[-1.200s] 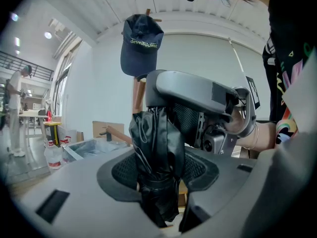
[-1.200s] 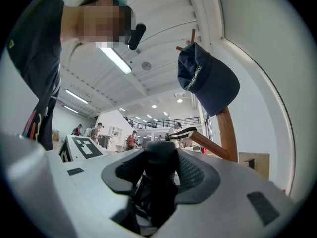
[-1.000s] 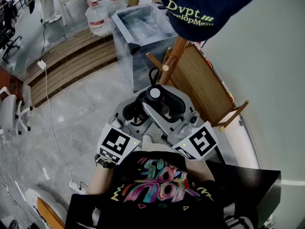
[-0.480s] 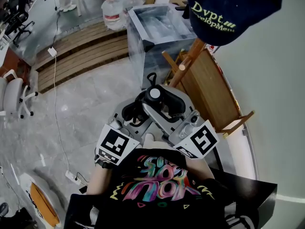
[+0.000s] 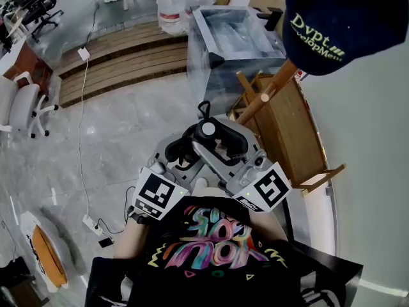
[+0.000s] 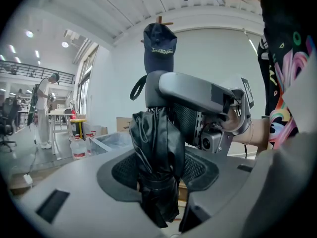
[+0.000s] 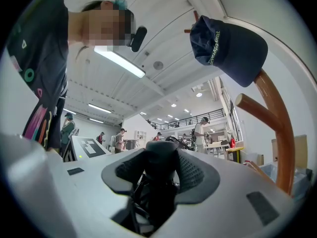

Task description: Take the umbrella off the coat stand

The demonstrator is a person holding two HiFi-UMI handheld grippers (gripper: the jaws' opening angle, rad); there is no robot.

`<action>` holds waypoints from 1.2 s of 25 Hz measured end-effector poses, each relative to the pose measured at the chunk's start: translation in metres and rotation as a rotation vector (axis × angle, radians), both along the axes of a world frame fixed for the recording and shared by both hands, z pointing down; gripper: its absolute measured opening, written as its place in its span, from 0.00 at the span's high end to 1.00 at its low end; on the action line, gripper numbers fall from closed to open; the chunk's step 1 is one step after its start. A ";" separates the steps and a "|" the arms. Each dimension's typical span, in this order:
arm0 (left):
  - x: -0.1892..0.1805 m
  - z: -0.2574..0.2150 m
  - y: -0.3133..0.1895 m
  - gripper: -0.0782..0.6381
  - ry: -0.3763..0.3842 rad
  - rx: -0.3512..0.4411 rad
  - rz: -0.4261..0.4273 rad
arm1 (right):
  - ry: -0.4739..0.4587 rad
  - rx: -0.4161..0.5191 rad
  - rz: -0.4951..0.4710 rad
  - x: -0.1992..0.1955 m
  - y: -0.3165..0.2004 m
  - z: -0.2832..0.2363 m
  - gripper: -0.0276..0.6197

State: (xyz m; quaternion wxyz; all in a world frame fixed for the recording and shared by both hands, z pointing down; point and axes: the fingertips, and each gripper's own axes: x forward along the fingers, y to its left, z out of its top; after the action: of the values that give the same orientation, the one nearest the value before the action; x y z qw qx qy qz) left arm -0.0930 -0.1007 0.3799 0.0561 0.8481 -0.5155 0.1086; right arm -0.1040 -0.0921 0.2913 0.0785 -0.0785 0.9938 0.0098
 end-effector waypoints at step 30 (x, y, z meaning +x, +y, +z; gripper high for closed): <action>-0.001 0.020 -0.017 0.57 0.012 -0.027 0.073 | 0.035 -0.001 0.041 -0.004 -0.017 0.021 0.64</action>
State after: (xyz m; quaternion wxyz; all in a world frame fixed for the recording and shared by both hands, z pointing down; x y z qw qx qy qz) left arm -0.0936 -0.1181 0.4002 0.0666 0.8662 -0.4823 0.1125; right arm -0.1081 -0.1093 0.3119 0.0607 -0.0988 0.9932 0.0121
